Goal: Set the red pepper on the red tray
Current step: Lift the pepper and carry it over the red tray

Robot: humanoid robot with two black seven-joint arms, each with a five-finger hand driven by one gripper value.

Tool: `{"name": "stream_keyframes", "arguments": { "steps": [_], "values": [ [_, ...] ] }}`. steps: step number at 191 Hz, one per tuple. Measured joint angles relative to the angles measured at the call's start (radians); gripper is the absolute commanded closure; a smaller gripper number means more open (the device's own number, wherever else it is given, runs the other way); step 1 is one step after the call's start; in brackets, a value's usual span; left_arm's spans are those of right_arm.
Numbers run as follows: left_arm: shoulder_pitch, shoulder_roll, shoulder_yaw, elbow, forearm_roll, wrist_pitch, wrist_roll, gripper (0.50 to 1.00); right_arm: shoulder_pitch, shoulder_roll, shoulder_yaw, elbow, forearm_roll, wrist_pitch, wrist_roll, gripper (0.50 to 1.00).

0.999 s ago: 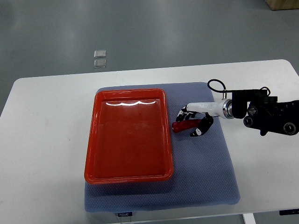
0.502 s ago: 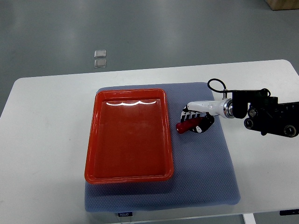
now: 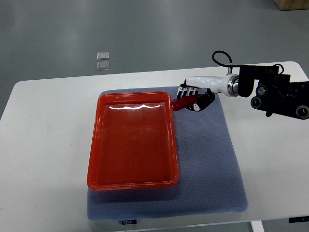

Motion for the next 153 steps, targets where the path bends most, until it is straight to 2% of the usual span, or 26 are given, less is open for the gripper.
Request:
{"name": "stream_keyframes", "arguments": {
  "steps": [41, 100, 153],
  "values": [
    [0.0, 0.0, 0.0, -0.001, 0.0, 0.0, 0.001, 0.5, -0.008, 0.154, 0.011, -0.064, 0.045, -0.068, 0.028, 1.0],
    [0.0, 0.0, 0.0, 0.0, 0.001, 0.0, 0.001, 0.5, -0.017, 0.429, -0.007, -0.238, 0.093, -0.077, 0.029, 1.0],
    [0.0, 0.0, -0.001, 0.003, 0.001, 0.0, 0.001, 0.5, -0.07, 0.466, -0.066, -0.297, 0.083, -0.082, 0.029, 1.0]
  ]
}}
